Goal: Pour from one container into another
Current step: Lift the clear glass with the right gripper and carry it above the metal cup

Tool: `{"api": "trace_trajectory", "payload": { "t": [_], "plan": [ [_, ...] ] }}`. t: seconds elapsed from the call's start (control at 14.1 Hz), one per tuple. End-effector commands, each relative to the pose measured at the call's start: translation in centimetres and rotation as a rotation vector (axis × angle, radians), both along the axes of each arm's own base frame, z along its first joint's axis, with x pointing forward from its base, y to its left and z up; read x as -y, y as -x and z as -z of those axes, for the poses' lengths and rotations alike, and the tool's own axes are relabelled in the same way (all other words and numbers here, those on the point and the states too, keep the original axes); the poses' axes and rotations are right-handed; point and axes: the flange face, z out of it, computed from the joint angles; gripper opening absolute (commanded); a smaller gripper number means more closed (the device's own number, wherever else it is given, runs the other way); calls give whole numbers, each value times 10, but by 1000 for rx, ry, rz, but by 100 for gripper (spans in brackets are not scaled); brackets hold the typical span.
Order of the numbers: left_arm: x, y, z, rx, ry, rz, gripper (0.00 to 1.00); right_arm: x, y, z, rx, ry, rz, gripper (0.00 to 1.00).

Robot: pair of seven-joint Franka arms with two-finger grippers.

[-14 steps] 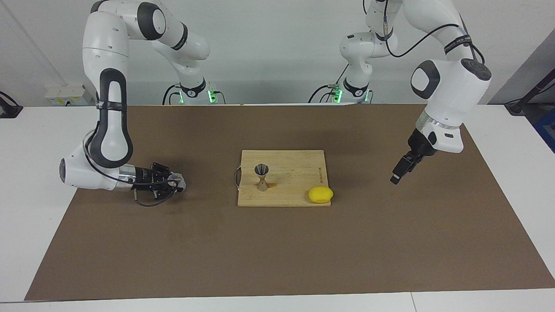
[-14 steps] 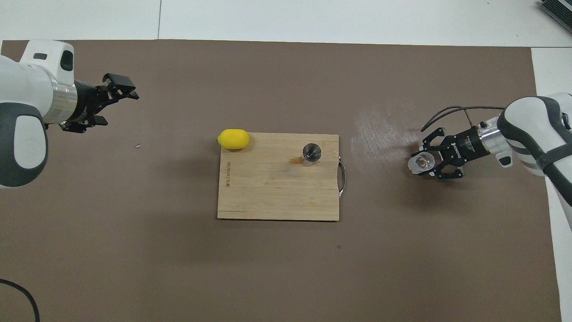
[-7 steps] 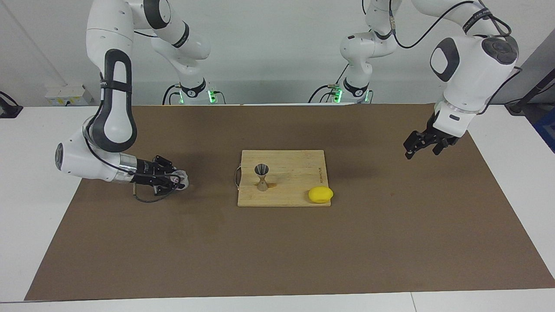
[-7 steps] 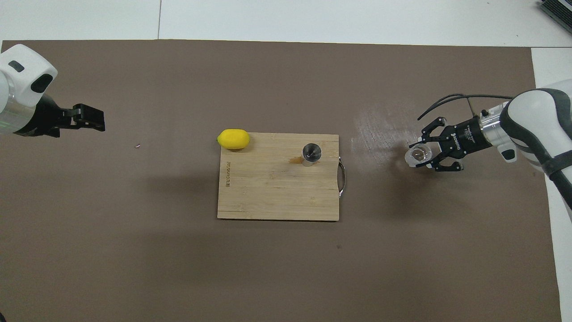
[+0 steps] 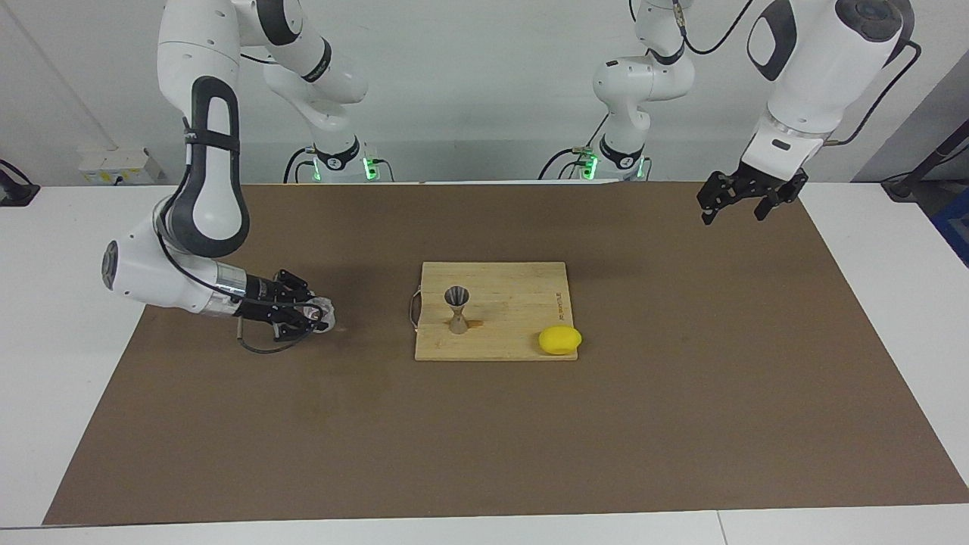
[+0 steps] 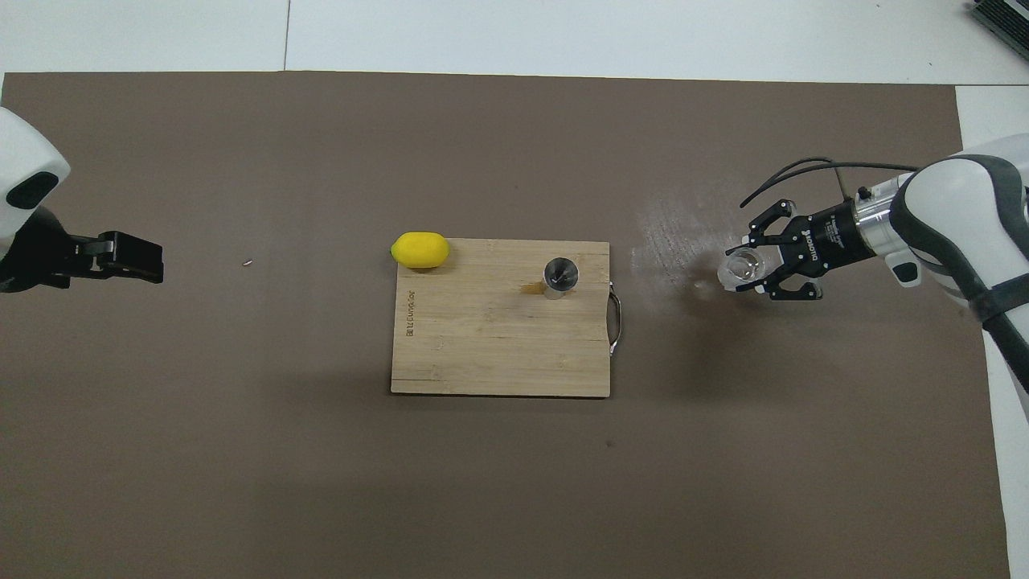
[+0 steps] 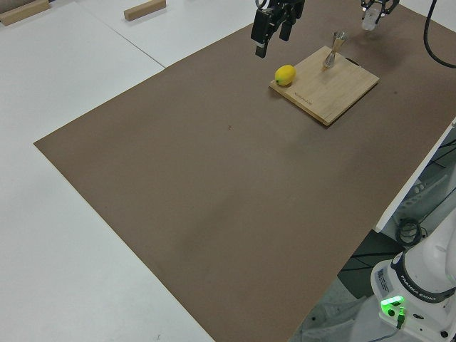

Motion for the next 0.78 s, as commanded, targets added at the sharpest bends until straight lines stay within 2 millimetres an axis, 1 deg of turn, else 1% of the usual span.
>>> {"api": "trace_trajectory", "payload": {
  "t": [0.0, 0.07, 0.21, 0.28, 0.42, 0.5, 0.57, 0.64, 0.71],
  "plan": [
    [-11, 9, -25, -26, 28, -9, 100, -43, 4, -31, 14, 2, 43, 11],
    [-15, 9, -27, -27, 46, -21, 100, -56, 3, -37, 13, 13, 58, 11],
    [-15, 9, -27, -25, 48, -22, 100, -87, 1, -46, 6, 32, 75, 10],
    [-16, 9, -27, -28, 48, -24, 100, -99, -1, -50, 2, 40, 95, 9],
    [-15, 10, -38, -12, 49, -21, 100, -126, -6, -62, 10, 56, 143, 9],
    [-15, 10, -39, -7, 49, -21, 100, -138, -7, -65, 5, 60, 160, 9],
    [-15, 10, -39, -8, 49, -21, 100, -158, -6, -70, 3, 64, 158, 9],
    [-13, 10, -39, -10, 50, -18, 100, -173, -4, -72, -2, 74, 161, 9],
    [-10, 10, -39, -9, 50, -14, 100, -183, -3, -74, -2, 84, 163, 9]
  ]
}}
